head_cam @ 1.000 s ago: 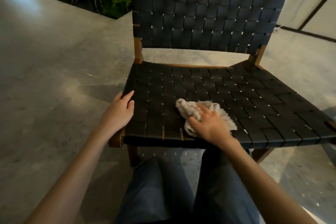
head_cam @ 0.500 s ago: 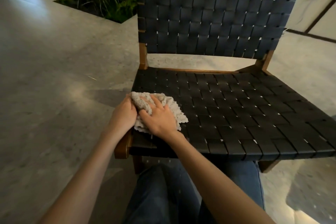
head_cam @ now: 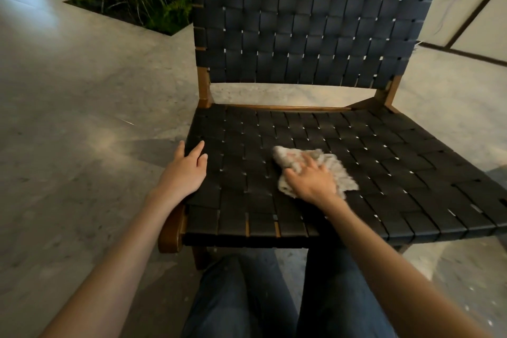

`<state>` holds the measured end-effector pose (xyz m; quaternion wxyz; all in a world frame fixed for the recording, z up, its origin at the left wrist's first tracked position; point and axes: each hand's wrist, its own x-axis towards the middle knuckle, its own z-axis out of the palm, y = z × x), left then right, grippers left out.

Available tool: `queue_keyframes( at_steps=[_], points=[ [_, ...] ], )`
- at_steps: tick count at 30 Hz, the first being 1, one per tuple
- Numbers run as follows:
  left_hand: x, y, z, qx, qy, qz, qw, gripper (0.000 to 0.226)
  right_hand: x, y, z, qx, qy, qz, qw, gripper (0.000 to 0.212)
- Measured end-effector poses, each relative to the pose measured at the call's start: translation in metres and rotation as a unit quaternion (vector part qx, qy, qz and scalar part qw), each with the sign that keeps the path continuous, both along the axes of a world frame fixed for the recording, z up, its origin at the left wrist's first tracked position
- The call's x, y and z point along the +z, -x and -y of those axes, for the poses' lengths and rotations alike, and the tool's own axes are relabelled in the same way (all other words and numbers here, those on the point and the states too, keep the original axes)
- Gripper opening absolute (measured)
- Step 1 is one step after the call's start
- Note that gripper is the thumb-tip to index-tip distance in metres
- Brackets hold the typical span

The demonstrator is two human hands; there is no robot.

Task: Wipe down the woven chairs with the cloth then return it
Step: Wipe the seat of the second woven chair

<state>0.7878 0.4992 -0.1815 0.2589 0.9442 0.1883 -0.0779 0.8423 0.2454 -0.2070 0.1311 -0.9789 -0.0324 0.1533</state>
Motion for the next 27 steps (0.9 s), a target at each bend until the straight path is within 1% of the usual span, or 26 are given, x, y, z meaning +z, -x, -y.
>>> queue_keyframes(
  at_steps=[3,5,7,9,11,12,14,16,19,21,23,25,27],
  points=[
    [-0.005,-0.001,-0.006,-0.002,0.010,0.000,1.000,0.047,-0.003,0.004,-0.080,0.097,-0.095,-0.013,0.991,0.060],
    [-0.007,-0.004,-0.008,0.003,0.013,0.001,1.000,0.048,0.003,0.005,-0.122,0.128,-0.153,-0.018,0.980,0.059],
    [-0.009,-0.006,-0.008,0.007,0.008,0.007,1.000,0.051,0.007,0.000,-0.139,0.140,-0.181,-0.023,0.973,0.058],
    [-0.010,-0.007,-0.006,0.012,-0.003,-0.002,1.000,0.052,0.006,-0.006,-0.131,0.158,-0.178,-0.020,0.971,0.057],
    [-0.010,-0.008,-0.004,0.015,-0.017,-0.015,1.000,0.052,0.000,-0.010,-0.105,0.146,-0.164,-0.006,0.976,0.056],
    [-0.010,-0.009,-0.002,0.013,-0.026,-0.019,0.999,0.052,-0.004,-0.015,-0.087,0.124,-0.140,0.000,0.982,0.056],
    [-0.010,-0.015,0.000,0.006,-0.049,-0.022,0.999,0.052,-0.012,-0.027,-0.042,0.075,-0.055,0.002,0.996,0.056],
    [-0.010,-0.025,0.003,-0.002,-0.082,-0.027,0.996,0.052,-0.014,-0.039,0.008,0.021,0.021,-0.001,1.000,0.059],
    [-0.013,-0.040,0.008,-0.030,-0.130,-0.032,0.991,0.051,-0.013,-0.049,0.057,-0.050,0.048,0.004,0.998,0.059],
    [-0.014,-0.045,0.007,-0.036,-0.134,-0.025,0.990,0.051,-0.014,-0.050,0.059,-0.062,0.048,0.010,0.997,0.059],
    [-0.015,-0.048,0.002,-0.027,-0.107,-0.008,0.994,0.049,-0.017,-0.051,0.037,-0.049,0.034,0.004,0.998,0.059],
    [-0.016,-0.048,-0.003,-0.012,-0.069,0.008,0.998,0.049,-0.021,-0.050,-0.004,0.012,0.005,-0.004,1.000,0.057],
    [-0.016,-0.049,-0.007,-0.009,-0.047,0.011,0.999,0.051,-0.025,-0.049,-0.058,0.073,-0.061,-0.015,0.995,0.057]
  ],
)
